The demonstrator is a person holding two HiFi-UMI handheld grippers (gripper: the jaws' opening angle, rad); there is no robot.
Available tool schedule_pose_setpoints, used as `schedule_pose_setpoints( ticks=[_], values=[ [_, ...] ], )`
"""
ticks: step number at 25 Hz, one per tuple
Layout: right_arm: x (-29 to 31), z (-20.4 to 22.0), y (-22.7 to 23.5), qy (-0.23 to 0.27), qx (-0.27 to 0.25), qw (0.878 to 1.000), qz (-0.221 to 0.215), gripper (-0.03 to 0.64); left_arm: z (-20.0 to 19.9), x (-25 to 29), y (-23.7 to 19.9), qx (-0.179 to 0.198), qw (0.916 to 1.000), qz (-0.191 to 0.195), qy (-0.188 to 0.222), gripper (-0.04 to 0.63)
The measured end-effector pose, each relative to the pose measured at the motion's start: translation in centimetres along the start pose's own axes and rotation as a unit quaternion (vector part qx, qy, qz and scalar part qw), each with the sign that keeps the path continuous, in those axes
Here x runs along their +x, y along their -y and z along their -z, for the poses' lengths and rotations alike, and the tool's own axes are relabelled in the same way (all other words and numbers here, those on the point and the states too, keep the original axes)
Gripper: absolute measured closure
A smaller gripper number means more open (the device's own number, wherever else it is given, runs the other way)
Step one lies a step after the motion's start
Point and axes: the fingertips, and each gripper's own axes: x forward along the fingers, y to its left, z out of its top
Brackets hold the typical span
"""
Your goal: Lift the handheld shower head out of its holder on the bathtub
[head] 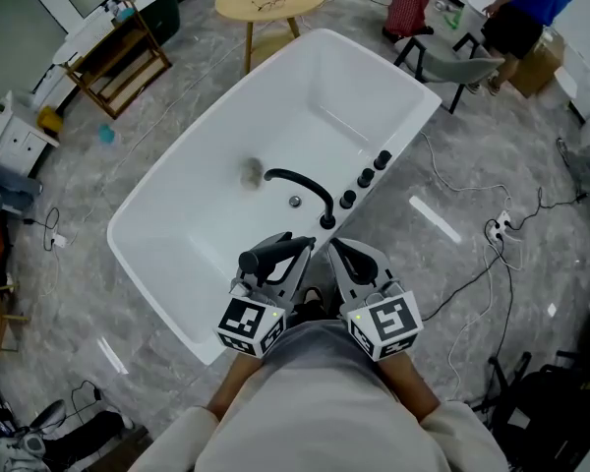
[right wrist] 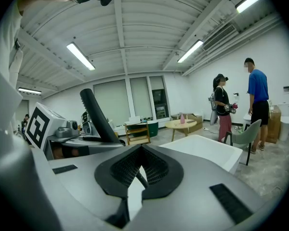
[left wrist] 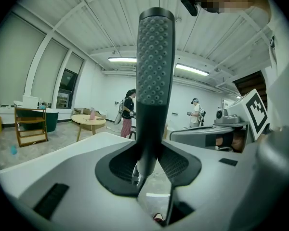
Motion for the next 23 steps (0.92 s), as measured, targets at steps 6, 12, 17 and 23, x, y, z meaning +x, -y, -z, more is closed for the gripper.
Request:
schedule_pose_setpoints(
  ticks=[6, 12, 17, 23],
  values=[
    [-0.6, 0.7, -0.2, 0.000, 0.007, 1.000, -0.006, 0.598, 1.1, -0.1, 0.7, -0.002, 0.9999, 0.006, -0.012, 0.457],
    [-0.8, 1.2, -0.5, -0.008, 0.009, 1.000, -0.010, 0.598, 1.8, 0.0, 1.1, -0.003, 0.9995, 0.017, -0.025, 0.457],
    [-0.3, 1.0, -0.3, -0.011, 0.015, 1.000, -0.011, 0.598, 1.9, 0.3, 0.8, -0.004, 0.9991, 0.024, -0.034, 0.457],
    [-0.1, 1.1, -0.3, -0.014, 0.011, 1.000, -0.012, 0.598, 2.4, 0.6, 0.8, -0.006, 0.9986, 0.032, -0.042, 0.457]
  ],
)
